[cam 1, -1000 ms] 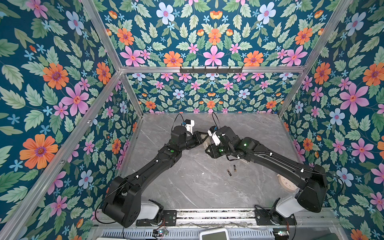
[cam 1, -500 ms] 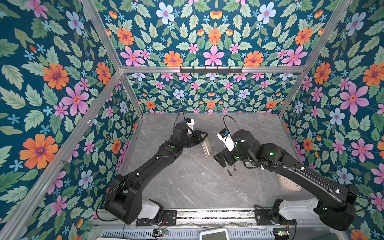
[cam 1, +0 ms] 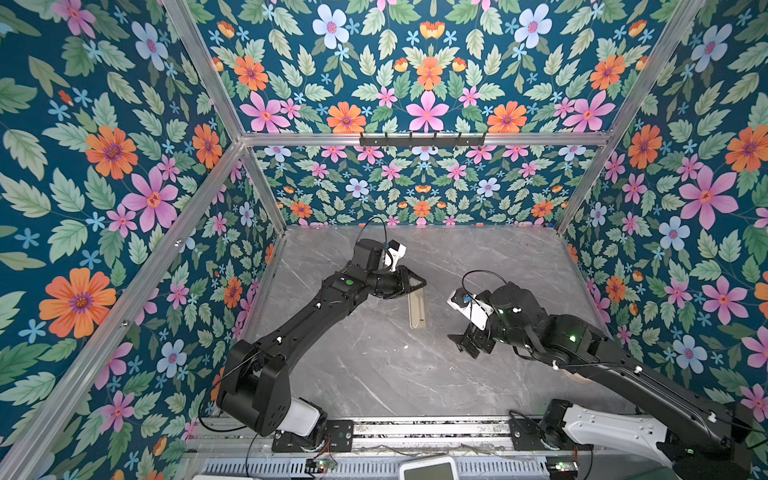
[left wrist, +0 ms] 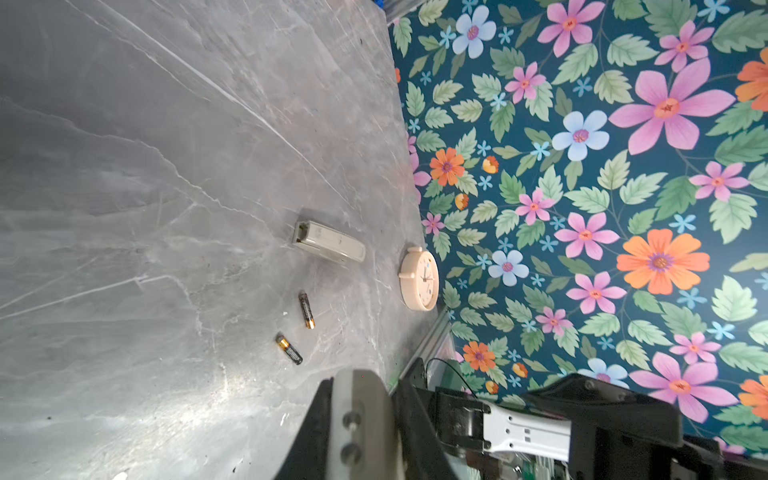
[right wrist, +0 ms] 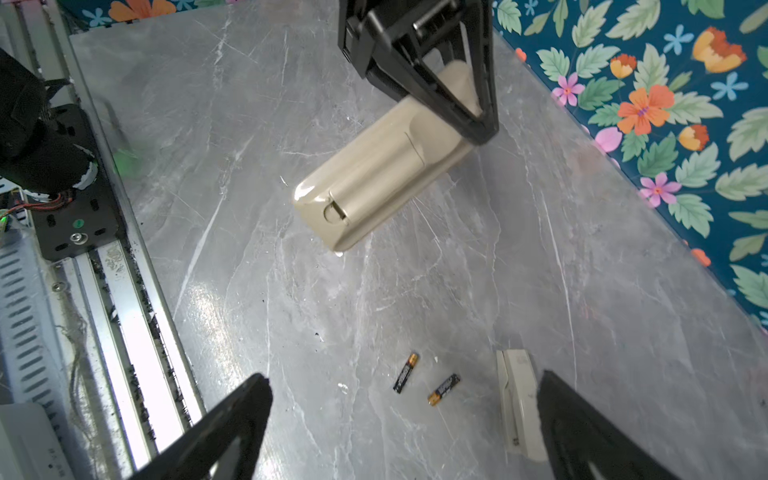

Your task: Load the batteries into the remote control

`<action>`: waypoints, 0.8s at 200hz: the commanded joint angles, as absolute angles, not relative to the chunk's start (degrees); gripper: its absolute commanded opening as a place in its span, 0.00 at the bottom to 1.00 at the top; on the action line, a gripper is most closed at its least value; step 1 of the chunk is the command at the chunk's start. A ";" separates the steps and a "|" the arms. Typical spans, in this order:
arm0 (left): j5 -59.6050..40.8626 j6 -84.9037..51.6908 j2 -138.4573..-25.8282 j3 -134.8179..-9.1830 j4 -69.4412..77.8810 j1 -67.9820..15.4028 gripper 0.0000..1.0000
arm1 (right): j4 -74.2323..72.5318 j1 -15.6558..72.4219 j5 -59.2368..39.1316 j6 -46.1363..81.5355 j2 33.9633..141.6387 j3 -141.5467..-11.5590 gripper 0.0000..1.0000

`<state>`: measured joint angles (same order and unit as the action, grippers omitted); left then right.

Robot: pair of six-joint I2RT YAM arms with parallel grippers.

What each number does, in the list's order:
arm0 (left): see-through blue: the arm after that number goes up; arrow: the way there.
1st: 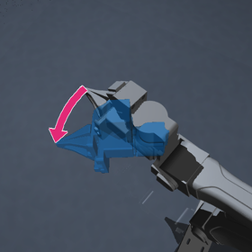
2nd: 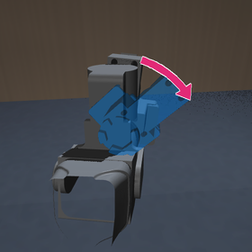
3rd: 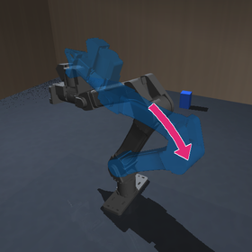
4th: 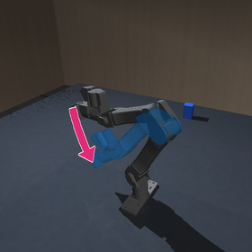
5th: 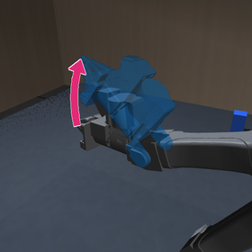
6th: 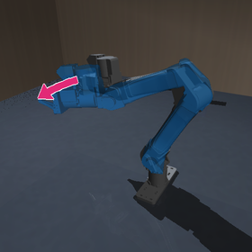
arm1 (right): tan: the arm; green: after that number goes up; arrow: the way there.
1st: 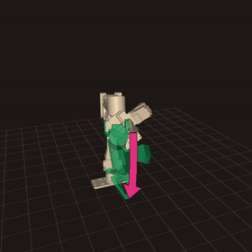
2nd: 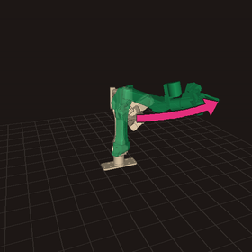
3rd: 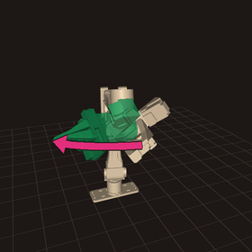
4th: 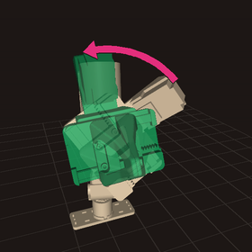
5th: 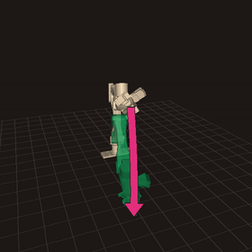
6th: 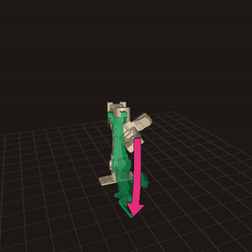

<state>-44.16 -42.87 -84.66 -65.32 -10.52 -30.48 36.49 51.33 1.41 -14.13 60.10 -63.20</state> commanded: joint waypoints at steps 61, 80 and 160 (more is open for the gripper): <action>-58.71 -43.43 -88.73 -64.55 -2.55 -30.62 0.00 | 33.38 49.06 -8.68 -19.75 68.08 -70.62 0.99; -59.99 -44.33 -88.95 -64.51 -1.45 -30.59 0.00 | 33.21 48.78 -9.23 -21.52 69.78 -70.64 0.99; -60.19 -48.68 -87.79 -61.78 3.00 -30.59 0.00 | 29.42 48.62 -6.80 -24.18 72.42 -68.99 0.99</action>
<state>-58.96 -46.44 -88.25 -62.74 -1.52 -30.59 32.56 48.58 -8.27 -22.68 71.92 -69.17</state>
